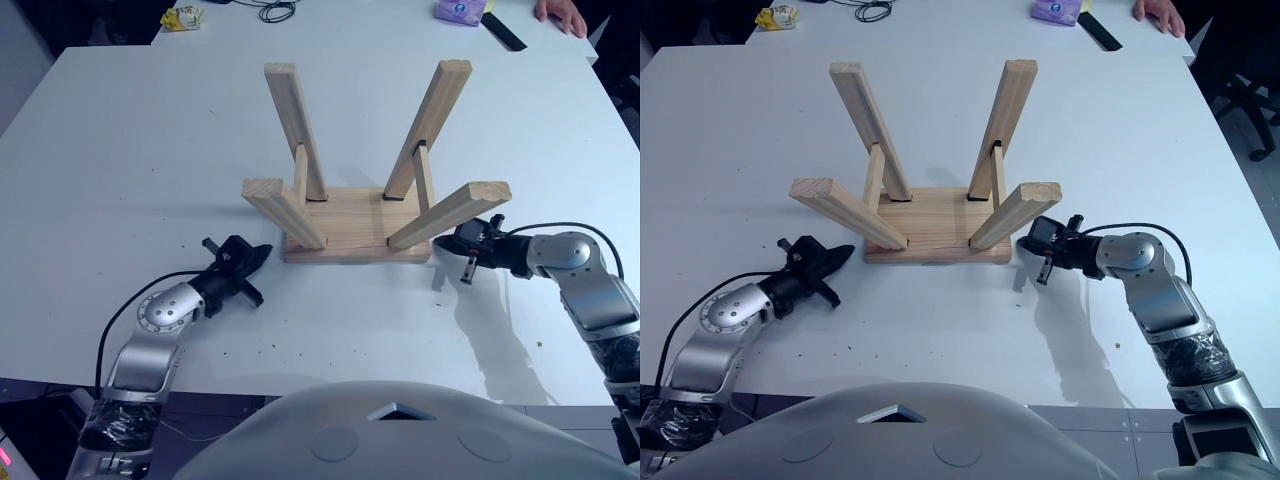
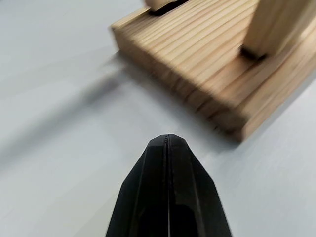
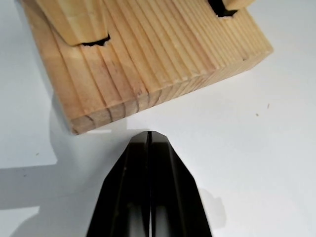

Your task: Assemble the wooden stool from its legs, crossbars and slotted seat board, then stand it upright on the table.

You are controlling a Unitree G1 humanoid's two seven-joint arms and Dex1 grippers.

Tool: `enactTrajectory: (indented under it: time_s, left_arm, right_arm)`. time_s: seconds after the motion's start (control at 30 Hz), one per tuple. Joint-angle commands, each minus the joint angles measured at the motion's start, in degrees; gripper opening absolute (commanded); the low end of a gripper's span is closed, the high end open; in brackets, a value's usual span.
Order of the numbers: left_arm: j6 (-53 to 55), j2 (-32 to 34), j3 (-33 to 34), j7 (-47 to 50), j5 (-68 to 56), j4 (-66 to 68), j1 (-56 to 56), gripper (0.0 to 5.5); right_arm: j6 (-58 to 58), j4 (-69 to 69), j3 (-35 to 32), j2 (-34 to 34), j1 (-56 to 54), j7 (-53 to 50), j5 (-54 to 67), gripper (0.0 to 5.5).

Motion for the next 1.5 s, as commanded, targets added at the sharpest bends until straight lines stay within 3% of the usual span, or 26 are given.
enactTrajectory:
  time_s: [0.03, 0.6, 0.87, 1.23, 1.5]
  left_arm:
    - [0.64, 0.32, -1.66, -0.78, 0.30, -0.29, 1.64, 0.03]
    - [0.41, 1.02, -2.51, -2.63, -0.44, 1.97, -1.04, 0.03]
    - [3.23, 0.19, -2.96, -4.82, -5.60, -3.35, -1.49, 0.03]
    - [-1.46, 2.28, -0.65, -2.52, -0.83, 7.27, -3.91, 0.03]
    - [-2.59, 0.38, -3.20, -2.43, -0.16, 9.30, -6.90, 0.03]
  right_arm:
    - [1.63, 0.11, 1.45, -0.70, 2.71, 1.14, 0.13, 0.00]
    - [5.06, -6.20, 3.76, 0.41, 4.31, 1.92, 2.79, 0.00]
    - [5.55, -6.17, 3.05, 2.82, 2.61, 0.98, 3.86, 0.00]
    - [-4.36, 5.85, 3.66, -1.61, 0.95, 0.34, -3.03, 0.00]
    - [-5.25, 6.80, 6.22, 1.35, -0.44, -0.86, -2.89, 0.00]
